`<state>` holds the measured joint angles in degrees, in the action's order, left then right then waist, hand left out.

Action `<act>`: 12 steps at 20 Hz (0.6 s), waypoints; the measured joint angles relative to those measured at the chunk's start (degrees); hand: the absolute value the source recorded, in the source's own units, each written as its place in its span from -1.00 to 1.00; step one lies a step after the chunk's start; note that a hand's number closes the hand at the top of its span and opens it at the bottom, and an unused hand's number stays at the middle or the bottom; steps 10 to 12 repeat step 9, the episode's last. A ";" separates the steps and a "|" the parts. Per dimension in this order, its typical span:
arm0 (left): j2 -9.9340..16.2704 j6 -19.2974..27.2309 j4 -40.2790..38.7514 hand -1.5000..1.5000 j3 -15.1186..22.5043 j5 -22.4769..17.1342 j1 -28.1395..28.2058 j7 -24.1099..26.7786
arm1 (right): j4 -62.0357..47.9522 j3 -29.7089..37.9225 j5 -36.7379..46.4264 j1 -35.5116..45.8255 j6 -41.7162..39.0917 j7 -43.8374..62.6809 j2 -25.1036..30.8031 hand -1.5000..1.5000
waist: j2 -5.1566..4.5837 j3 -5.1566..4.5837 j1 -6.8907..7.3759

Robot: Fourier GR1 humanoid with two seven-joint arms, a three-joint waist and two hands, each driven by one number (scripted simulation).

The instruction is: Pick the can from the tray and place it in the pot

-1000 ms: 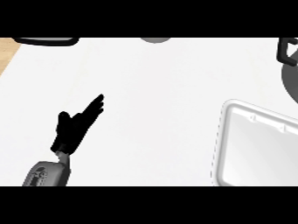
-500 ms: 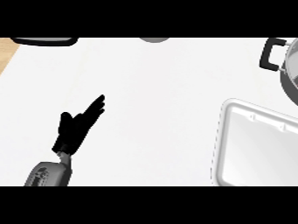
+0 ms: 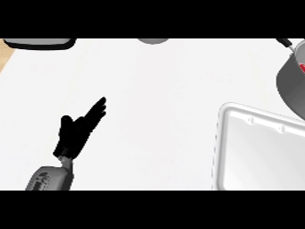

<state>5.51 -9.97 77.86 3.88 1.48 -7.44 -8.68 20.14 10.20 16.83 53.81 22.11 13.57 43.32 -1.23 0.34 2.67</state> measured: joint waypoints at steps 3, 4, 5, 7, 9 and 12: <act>0.44 -0.34 -0.01 0.00 -0.37 -0.24 0.74 0.29 | 0.44 4.55 -3.11 -0.84 5.68 -3.74 1.22 -1.00 | 0.23 -0.06 -0.61; 0.62 -0.39 0.05 0.00 -0.72 -0.50 0.53 -0.09 | 0.63 5.97 -4.06 -1.46 7.62 -5.32 1.39 -1.00 | 0.30 -0.08 -0.82; 0.81 -0.53 0.16 0.00 -0.88 -0.62 0.65 -0.21 | 0.73 7.42 -5.08 -2.02 8.86 -7.01 1.84 -1.00 | 0.35 -0.08 -0.93; 1.37 -1.00 -0.03 0.00 -1.67 -1.23 0.44 -0.45 | 1.07 10.16 -7.23 -3.35 9.93 -10.34 2.90 -1.00 | 0.49 -0.12 -1.28; 1.14 -0.46 0.03 0.00 -1.59 -0.82 0.50 -0.55 | 1.43 13.28 -9.94 -5.33 9.86 -14.18 3.74 -1.00 | 0.62 -0.14 -1.62; 1.14 -0.46 0.03 0.00 -1.59 -0.82 0.50 -0.55 | 1.43 13.28 -9.94 -5.33 9.86 -14.18 3.74 -1.00 | 0.62 -0.14 -1.62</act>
